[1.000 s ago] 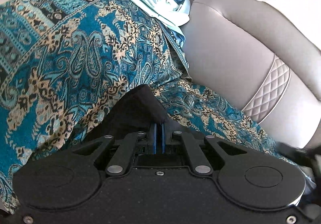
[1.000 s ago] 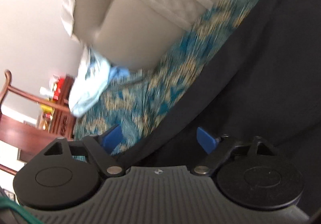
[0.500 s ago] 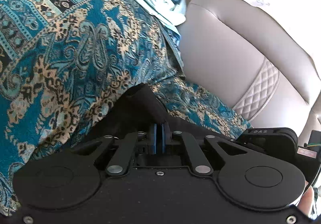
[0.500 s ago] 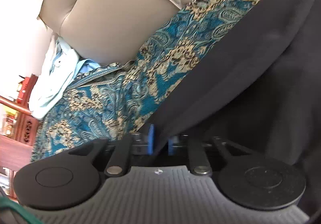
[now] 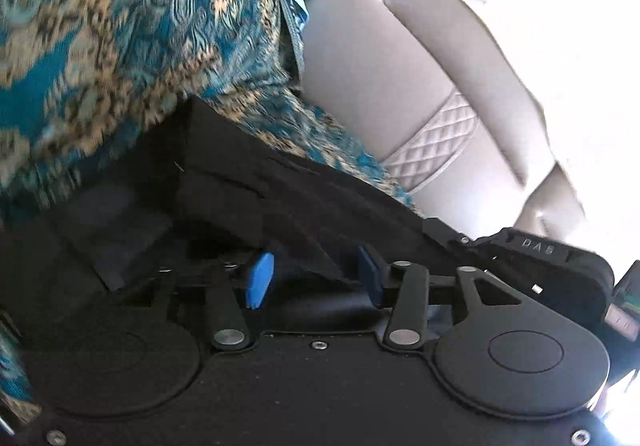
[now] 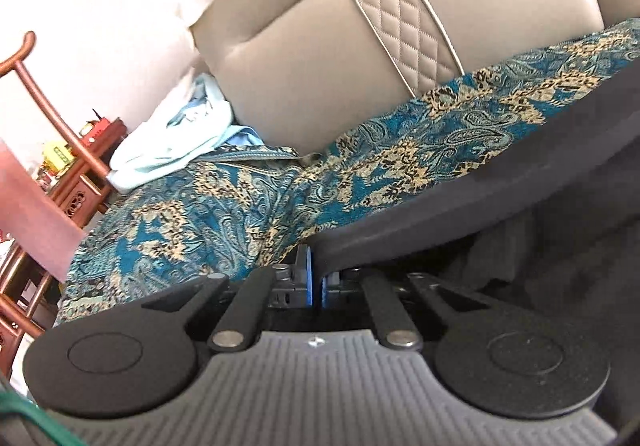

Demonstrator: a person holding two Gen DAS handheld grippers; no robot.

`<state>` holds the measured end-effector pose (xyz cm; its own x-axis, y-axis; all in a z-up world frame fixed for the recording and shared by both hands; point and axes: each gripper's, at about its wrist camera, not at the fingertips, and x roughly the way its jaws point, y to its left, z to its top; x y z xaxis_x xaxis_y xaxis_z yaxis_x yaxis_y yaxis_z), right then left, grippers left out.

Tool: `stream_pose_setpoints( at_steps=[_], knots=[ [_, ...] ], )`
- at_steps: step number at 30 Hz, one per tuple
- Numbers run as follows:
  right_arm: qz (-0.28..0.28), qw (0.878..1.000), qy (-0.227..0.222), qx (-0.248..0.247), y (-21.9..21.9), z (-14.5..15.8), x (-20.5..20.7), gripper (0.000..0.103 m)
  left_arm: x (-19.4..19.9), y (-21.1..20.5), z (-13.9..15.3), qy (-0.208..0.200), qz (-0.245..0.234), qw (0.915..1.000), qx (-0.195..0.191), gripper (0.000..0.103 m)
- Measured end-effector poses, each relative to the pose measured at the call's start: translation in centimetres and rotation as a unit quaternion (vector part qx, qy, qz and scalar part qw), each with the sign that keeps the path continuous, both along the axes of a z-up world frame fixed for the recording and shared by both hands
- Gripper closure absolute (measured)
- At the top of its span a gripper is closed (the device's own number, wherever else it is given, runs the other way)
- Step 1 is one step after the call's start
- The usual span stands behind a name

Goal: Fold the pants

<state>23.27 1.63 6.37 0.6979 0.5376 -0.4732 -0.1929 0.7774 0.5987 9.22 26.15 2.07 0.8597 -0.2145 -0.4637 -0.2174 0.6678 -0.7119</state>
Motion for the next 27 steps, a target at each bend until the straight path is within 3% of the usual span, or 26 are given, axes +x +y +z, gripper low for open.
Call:
stream_pose_setpoints(
  at_steps=[2,10,11,12,13,17,21,27],
  knots=[
    [-0.002,1.000,-0.001,0.005,-0.4,0.1,-0.8,0.096,-0.1,0.1,-0.3,-0.008,0.005,0.9998,-0.019,0.048],
    [-0.008,0.999,-0.006,0.038,-1.6,0.5,-4.3,0.096,-0.7,-0.1,-1.7,-0.013,0.060,0.9942,-0.088,0.039],
    [-0.008,0.999,-0.010,0.036,-1.6,0.4,-4.9,0.096,-0.9,-0.1,-1.8,-0.016,0.070,0.9931,-0.093,0.044],
    [-0.008,0.999,-0.012,0.033,-1.7,0.4,-5.4,0.095,-1.2,-0.1,-1.6,-0.016,0.090,0.9920,-0.086,0.058],
    [-0.006,0.999,-0.016,0.027,-1.7,0.2,-5.9,0.095,-1.4,-0.2,-1.4,-0.013,0.106,0.9920,-0.067,0.089],
    [-0.017,1.000,-0.009,0.006,-1.9,-1.9,-6.7,0.085,-2.3,-0.6,0.2,-0.013,0.139,0.9902,0.001,0.096],
    [-0.080,0.997,0.000,0.000,-3.3,-4.1,-6.1,0.075,-2.5,-1.1,1.4,-0.005,0.151,0.9872,0.053,0.097],
    [-0.185,0.983,0.017,0.000,-8.4,-6.2,-3.8,0.073,-2.7,-0.8,1.4,0.013,0.155,0.9861,0.058,0.097]
  ],
)
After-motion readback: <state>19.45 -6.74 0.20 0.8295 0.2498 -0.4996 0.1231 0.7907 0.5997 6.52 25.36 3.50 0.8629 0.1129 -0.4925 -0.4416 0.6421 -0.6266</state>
